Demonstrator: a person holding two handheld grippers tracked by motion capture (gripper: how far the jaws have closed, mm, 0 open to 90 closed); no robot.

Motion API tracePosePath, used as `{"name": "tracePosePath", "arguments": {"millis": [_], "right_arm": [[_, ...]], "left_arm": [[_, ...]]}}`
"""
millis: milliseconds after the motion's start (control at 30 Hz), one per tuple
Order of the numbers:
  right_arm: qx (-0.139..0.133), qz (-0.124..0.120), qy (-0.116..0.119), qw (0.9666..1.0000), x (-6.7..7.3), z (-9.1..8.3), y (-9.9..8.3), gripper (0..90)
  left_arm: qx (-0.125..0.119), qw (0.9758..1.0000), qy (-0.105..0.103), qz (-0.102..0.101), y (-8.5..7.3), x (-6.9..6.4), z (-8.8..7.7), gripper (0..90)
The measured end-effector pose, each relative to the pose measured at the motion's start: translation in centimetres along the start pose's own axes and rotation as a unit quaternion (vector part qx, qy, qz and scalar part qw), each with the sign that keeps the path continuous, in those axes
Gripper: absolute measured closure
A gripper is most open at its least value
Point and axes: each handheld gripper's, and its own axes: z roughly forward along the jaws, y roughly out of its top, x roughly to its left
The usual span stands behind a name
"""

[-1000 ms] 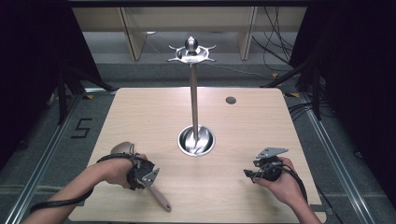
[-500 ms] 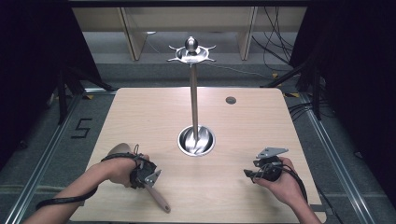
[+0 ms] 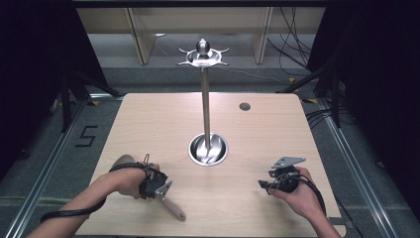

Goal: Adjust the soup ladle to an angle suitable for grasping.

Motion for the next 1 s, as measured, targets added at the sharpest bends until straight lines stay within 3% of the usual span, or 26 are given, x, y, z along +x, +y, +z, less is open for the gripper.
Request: {"name": "tracePosePath", "arguments": {"millis": [133, 200, 233, 300, 333, 433, 567, 633, 667, 700, 800, 833, 900, 1000], "right_arm": [[0.003, 0.009, 0.004, 0.9999, 0.0, -0.1, 0.0, 44.3], [0.003, 0.008, 0.004, 1.0000, 0.0, -0.1, 0.1, 44.3], [0.003, 0.009, 0.004, 0.9999, 0.0, -0.1, 0.1, 44.3], [0.003, 0.007, 0.004, 1.0000, 0.0, 0.0, 0.1, 44.3], [0.003, 0.006, 0.004, 1.0000, 0.0, 0.0, 0.1, 44.3], [0.002, 0.007, 0.004, 1.0000, 0.0, 0.0, 0.1, 44.3], [0.002, 0.004, 0.002, 1.0000, 0.0, 0.0, 0.0, 44.3], [0.001, 0.000, -0.001, 1.0000, -0.1, 0.0, 0.0, 44.3], [0.010, 0.020, 0.004, 0.9997, 0.2, -0.1, 0.1, 44.3], [0.003, 0.008, 0.002, 1.0000, 0.0, -0.1, 0.1, 44.3], [0.004, 0.009, 0.002, 0.9999, 0.0, -0.1, 0.1, 44.3], [0.004, 0.009, 0.002, 0.9999, 0.0, -0.1, 0.1, 44.3], [0.003, 0.010, 0.003, 0.9999, 0.0, -0.1, 0.1, 44.3], [0.000, 0.001, -0.001, 1.0000, -0.1, 0.0, 0.0, 44.3]], "left_arm": [[-0.018, 0.9996, 0.008, -0.019, 0.0, 0.0, -0.4, 76.0], [-0.034, 0.9984, 0.017, -0.042, -0.2, 0.1, -0.8, 76.2], [-0.019, 0.9992, 0.023, -0.028, -0.3, 0.4, -1.2, 76.2], [-0.037, 0.9972, 0.031, -0.057, -0.6, 0.2, -1.4, 76.3], [-0.037, 0.9967, 0.038, -0.061, -0.7, 0.3, -1.7, 76.3], [-0.060, 0.9924, 0.053, -0.093, -1.2, 0.3, -2.3, 76.3], [-0.094, 0.9840, 0.071, -0.134, -2.3, 0.2, -3.4, 76.4], [-0.099, 0.9826, 0.076, -0.138, -2.6, 0.3, -3.7, 76.4], [-0.112, 0.9783, 0.085, -0.152, -3.1, 0.2, -4.2, 76.4], [-0.112, 0.9783, 0.085, -0.152, -3.1, 0.2, -4.2, 76.4], [-0.125, 0.9717, 0.098, -0.175, -3.9, 0.0, -4.9, 76.4], [-0.125, 0.9717, 0.098, -0.175, -3.9, 0.0, -4.9, 76.4], [-0.134, 0.9666, 0.105, -0.191, -4.3, -0.4, -5.2, 76.4], [-0.141, 0.9628, 0.112, -0.201, -4.6, -0.6, -5.5, 76.5]]}}
